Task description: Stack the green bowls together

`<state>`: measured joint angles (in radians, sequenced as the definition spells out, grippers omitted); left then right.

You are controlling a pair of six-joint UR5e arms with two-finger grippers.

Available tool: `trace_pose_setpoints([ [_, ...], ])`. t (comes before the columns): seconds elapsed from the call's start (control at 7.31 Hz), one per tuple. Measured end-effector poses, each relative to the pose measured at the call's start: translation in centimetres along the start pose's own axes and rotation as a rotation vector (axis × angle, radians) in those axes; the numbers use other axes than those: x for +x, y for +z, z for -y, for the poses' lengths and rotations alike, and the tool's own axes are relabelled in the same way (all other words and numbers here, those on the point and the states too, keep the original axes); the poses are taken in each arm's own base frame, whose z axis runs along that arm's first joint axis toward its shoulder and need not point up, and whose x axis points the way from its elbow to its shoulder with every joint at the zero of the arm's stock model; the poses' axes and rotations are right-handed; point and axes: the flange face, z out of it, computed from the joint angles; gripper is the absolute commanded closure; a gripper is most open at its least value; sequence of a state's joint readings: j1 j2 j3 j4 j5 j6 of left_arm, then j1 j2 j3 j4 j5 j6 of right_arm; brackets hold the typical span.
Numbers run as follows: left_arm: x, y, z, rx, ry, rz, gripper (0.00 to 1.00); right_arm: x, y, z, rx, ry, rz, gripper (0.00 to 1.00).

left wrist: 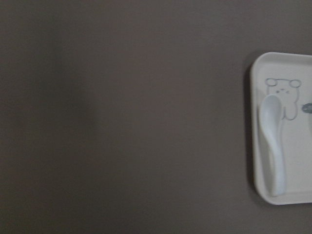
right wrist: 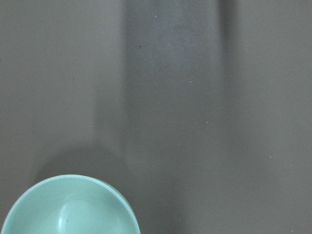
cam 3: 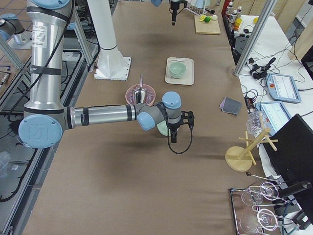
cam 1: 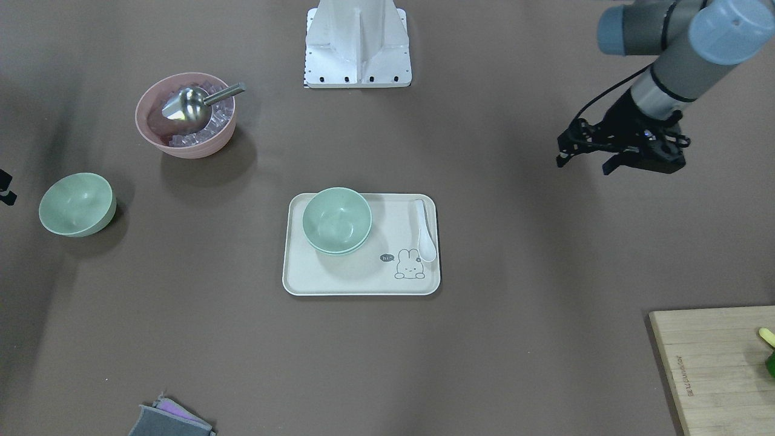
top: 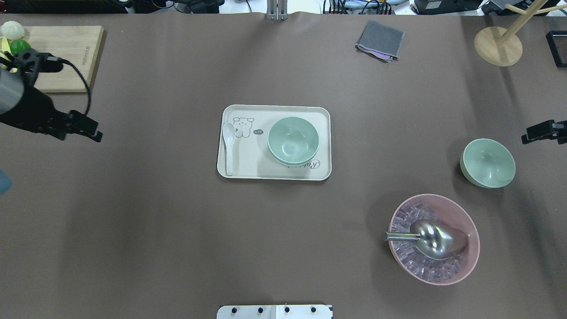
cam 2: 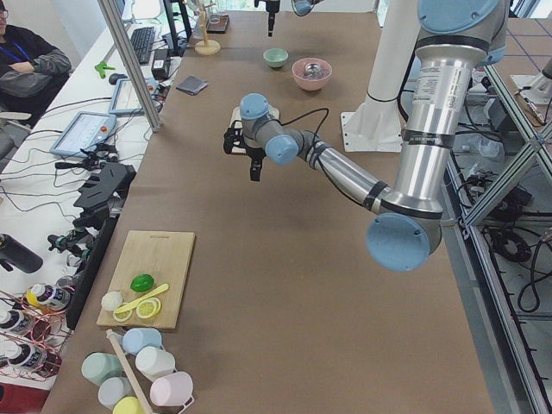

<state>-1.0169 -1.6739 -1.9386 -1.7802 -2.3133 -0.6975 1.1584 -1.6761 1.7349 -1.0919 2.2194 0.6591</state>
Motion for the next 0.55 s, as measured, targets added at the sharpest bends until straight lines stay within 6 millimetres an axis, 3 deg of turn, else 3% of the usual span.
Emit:
trace_pose_setpoints([
  [0.14,-3.7,-1.1,-0.6,-0.004,0.043,0.005,0.02,-1.6,1.3,-0.7,0.007,0.013,-0.003,0.03],
  [0.27,-5.8,-1.8,-1.0,-0.006,0.058,0.006,0.02,-2.8,2.5,-1.3,0.009,0.02,-0.007,0.06],
  [0.55,-7.2,-1.9,-1.2,-0.011,0.061,0.007,0.02,-4.0,4.3,-2.4,0.004,0.019,-0.029,0.21],
])
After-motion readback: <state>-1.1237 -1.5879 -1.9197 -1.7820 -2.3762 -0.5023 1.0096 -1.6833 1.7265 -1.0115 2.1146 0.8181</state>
